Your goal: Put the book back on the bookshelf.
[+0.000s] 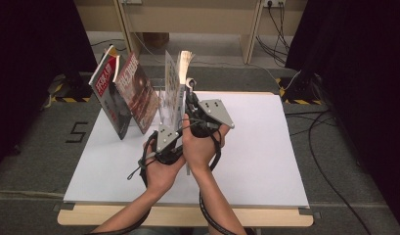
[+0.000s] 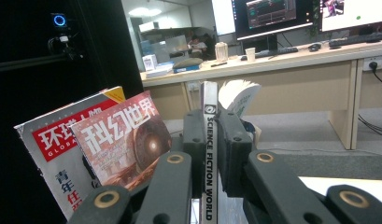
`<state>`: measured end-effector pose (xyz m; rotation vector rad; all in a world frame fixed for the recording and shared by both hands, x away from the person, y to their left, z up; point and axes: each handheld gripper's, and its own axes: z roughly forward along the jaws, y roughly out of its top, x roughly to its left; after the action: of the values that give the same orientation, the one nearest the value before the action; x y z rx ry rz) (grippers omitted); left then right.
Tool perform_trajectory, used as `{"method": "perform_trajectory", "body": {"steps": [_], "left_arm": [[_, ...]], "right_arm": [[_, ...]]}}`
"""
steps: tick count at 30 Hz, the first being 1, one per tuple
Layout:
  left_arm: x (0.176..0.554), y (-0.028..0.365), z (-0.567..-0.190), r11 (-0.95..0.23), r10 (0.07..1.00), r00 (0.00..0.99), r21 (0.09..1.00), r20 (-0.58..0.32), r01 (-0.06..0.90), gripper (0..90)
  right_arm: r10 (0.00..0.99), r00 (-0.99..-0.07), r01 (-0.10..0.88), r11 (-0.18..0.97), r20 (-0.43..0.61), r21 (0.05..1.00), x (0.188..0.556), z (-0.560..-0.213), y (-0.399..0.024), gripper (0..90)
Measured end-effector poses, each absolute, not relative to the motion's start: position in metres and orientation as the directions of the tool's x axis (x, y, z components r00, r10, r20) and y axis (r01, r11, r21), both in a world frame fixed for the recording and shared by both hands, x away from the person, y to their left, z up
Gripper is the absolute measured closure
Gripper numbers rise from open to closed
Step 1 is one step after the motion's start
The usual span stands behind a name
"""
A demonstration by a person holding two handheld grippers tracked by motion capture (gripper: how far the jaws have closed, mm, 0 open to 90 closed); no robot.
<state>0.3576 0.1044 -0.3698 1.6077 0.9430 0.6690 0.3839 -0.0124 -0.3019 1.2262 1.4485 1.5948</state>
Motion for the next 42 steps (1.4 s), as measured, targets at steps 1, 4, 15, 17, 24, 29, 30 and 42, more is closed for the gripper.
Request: {"method": "perform_trajectory", "body": {"steps": [1,4,15,17,24,29,30,42], "left_arm": [[0.357,0.104,-0.370,-0.085,0.852,0.522,0.969,-0.051,0.233,58.3],[0.357,0.104,-0.369,-0.086,0.854,0.517,0.967,-0.053,0.241,59.3],[0.348,0.106,-0.371,-0.064,0.862,0.503,0.971,-0.063,0.231,72.8],[0.346,0.107,-0.371,-0.058,0.868,0.492,0.971,-0.064,0.230,74.1],[0.341,0.113,-0.374,-0.025,0.886,0.454,0.970,-0.091,0.243,80.5],[0.341,0.120,-0.377,-0.017,0.889,0.449,0.972,-0.093,0.234,82.6],[0.342,0.121,-0.378,-0.011,0.890,0.446,0.972,-0.098,0.236,82.8],[0.343,0.138,-0.379,0.033,0.879,0.459,0.978,-0.127,0.207,83.0]], "right_arm": [[0.912,-0.352,0.122,-0.178,0.210,0.977,0.384,-0.302,-0.012,83.6],[0.913,-0.351,0.125,-0.175,0.208,0.977,0.383,-0.302,-0.012,83.6],[0.906,-0.355,0.145,-0.189,0.229,0.971,0.380,-0.300,-0.015,82.9],[0.906,-0.358,0.145,-0.183,0.224,0.972,0.378,-0.300,-0.014,82.7],[0.903,-0.376,0.148,-0.164,0.209,0.975,0.373,-0.300,-0.007,81.7],[0.895,-0.399,0.161,-0.142,0.196,0.977,0.374,-0.299,-0.007,78.5],[0.892,-0.409,0.171,-0.134,0.194,0.976,0.375,-0.298,-0.007,76.6],[0.879,-0.429,0.114,-0.176,0.208,0.978,0.373,-0.294,-0.053,59.9]]}}
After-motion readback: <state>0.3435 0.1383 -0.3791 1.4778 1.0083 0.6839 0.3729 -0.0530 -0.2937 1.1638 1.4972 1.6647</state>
